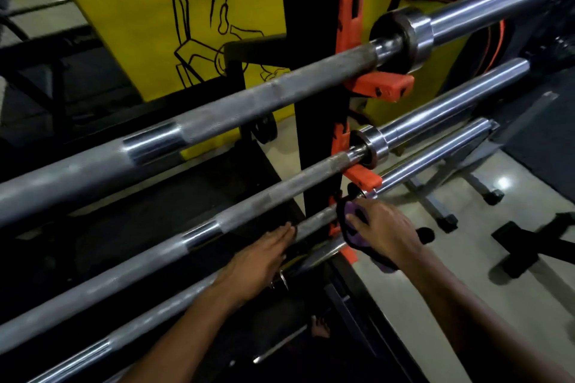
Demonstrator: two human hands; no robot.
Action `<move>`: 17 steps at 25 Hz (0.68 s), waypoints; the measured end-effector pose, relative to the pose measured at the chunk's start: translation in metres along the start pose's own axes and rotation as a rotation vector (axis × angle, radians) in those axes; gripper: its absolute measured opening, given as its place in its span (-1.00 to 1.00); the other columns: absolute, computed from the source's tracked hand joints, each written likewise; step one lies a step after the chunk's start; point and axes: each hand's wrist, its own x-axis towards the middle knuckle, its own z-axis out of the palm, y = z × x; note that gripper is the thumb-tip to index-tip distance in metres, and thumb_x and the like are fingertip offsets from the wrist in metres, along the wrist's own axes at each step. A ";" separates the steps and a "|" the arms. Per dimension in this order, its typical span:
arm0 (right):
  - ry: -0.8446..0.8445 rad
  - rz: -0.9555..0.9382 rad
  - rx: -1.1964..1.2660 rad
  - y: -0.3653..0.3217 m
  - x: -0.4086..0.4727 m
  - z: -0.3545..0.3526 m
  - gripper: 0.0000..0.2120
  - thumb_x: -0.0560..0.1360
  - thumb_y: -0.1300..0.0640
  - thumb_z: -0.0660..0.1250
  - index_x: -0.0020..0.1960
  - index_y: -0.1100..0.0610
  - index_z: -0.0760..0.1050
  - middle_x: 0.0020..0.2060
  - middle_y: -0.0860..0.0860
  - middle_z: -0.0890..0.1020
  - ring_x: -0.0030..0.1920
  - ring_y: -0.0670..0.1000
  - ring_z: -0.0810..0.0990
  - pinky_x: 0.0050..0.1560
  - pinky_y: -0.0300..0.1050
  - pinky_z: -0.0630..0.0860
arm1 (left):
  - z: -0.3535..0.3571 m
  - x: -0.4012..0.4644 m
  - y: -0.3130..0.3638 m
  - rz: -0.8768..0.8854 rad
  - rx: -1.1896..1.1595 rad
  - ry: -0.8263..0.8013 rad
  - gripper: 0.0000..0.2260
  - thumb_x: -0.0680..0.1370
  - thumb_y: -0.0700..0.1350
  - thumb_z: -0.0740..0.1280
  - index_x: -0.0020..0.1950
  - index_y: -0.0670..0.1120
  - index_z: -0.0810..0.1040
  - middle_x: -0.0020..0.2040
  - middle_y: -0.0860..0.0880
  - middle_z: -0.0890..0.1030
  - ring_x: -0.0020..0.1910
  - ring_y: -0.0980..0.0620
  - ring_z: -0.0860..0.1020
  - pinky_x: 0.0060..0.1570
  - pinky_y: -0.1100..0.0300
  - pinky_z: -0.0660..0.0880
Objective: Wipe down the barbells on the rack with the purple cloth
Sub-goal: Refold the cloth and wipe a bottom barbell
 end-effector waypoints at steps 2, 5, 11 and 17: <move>0.094 -0.004 -0.062 -0.004 -0.007 -0.001 -0.64 0.60 -0.09 0.28 0.35 0.00 0.47 0.16 0.01 0.50 -0.03 0.03 0.59 -0.17 -0.16 0.48 | -0.005 -0.030 -0.015 0.043 0.041 0.038 -0.50 0.68 0.01 0.09 0.61 -0.09 0.20 0.60 0.02 0.16 0.56 0.08 0.19 0.52 0.10 0.21; 0.232 0.164 0.025 -0.034 -0.019 0.016 -0.61 0.61 -0.07 0.28 0.39 0.03 0.42 0.22 0.06 0.45 0.07 0.14 0.57 -0.13 -0.11 0.39 | -0.011 -0.086 -0.051 0.059 0.107 0.018 -0.49 0.68 -0.06 0.16 0.63 -0.03 0.14 0.63 0.06 0.11 0.58 0.12 0.14 0.53 0.15 0.17; 0.319 -0.113 0.003 -0.130 -0.038 0.095 -0.57 0.60 -0.09 0.27 0.40 0.08 0.46 0.34 0.05 0.46 0.24 0.09 0.49 0.00 0.01 0.59 | -0.030 -0.135 -0.093 0.166 0.081 -0.139 -0.20 0.55 -0.38 0.20 0.64 0.10 -0.10 0.63 0.17 -0.18 0.59 0.22 -0.15 0.55 0.26 -0.08; 0.211 -0.140 -0.263 -0.145 -0.045 0.148 -0.52 0.60 -0.21 0.14 0.42 -0.01 0.42 0.37 0.00 0.42 0.20 0.14 0.46 -0.12 -0.02 0.60 | -0.021 -0.132 -0.107 0.216 0.037 -0.146 -0.17 0.47 -0.41 0.18 0.65 0.03 -0.08 0.64 0.10 -0.15 0.60 0.17 -0.14 0.57 0.14 0.04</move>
